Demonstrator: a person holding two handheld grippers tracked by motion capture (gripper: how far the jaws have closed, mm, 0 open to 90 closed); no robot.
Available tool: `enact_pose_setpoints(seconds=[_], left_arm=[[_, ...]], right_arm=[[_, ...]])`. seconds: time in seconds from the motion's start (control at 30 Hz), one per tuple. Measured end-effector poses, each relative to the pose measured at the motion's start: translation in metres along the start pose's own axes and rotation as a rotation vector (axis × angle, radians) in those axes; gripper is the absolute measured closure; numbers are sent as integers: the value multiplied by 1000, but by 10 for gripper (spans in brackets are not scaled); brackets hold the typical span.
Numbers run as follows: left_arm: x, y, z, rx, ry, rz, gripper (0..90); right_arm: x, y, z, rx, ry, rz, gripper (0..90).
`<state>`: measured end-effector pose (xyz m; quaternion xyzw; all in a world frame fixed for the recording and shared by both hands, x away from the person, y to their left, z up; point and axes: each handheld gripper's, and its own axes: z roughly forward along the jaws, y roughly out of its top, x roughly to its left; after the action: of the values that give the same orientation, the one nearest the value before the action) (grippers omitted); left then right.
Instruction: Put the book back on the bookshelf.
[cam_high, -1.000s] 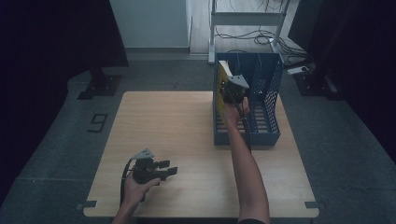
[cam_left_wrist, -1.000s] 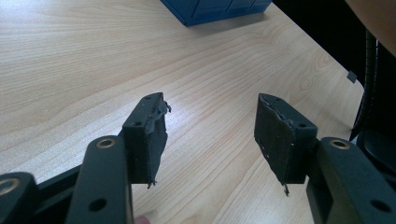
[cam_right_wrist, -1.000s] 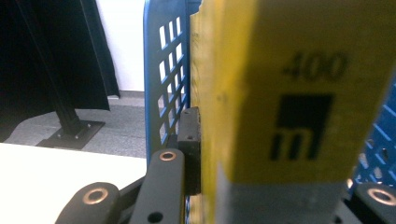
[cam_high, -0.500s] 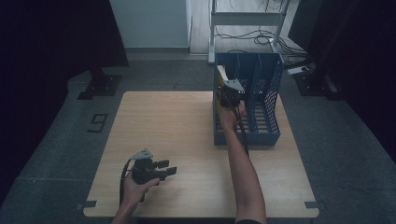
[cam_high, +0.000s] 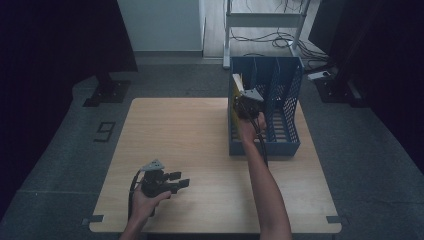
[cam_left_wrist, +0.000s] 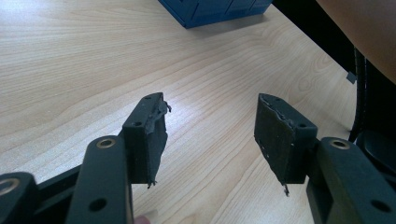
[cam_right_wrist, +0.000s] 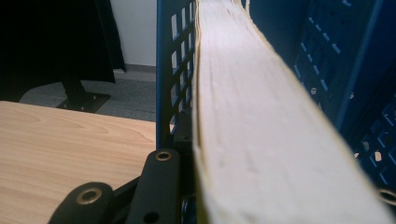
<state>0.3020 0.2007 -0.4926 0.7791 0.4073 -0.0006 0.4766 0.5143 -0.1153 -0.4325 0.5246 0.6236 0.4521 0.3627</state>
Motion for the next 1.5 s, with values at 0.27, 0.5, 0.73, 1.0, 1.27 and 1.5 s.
enact_pose_setpoints(seconds=[0.27,0.5,0.73,1.0,1.27,1.5], left_arm=[[1,0,1,9,-2,1,434],[1,-1,3,17,-4,1,432],[1,-1,2,1,-1,1,437],[2,-1,3,11,-3,-2,435],[4,-2,3,10,-5,-10,436],[7,-2,1,0,-8,-17,437]], right_arm=[[-3,4,-2,-10,16,-4,682],[-4,14,-2,-17,43,1,641],[-5,13,0,-1,17,3,738],[-1,16,0,14,-5,-11,743],[5,23,4,-12,-34,-7,744],[7,28,12,-35,-54,2,744]])
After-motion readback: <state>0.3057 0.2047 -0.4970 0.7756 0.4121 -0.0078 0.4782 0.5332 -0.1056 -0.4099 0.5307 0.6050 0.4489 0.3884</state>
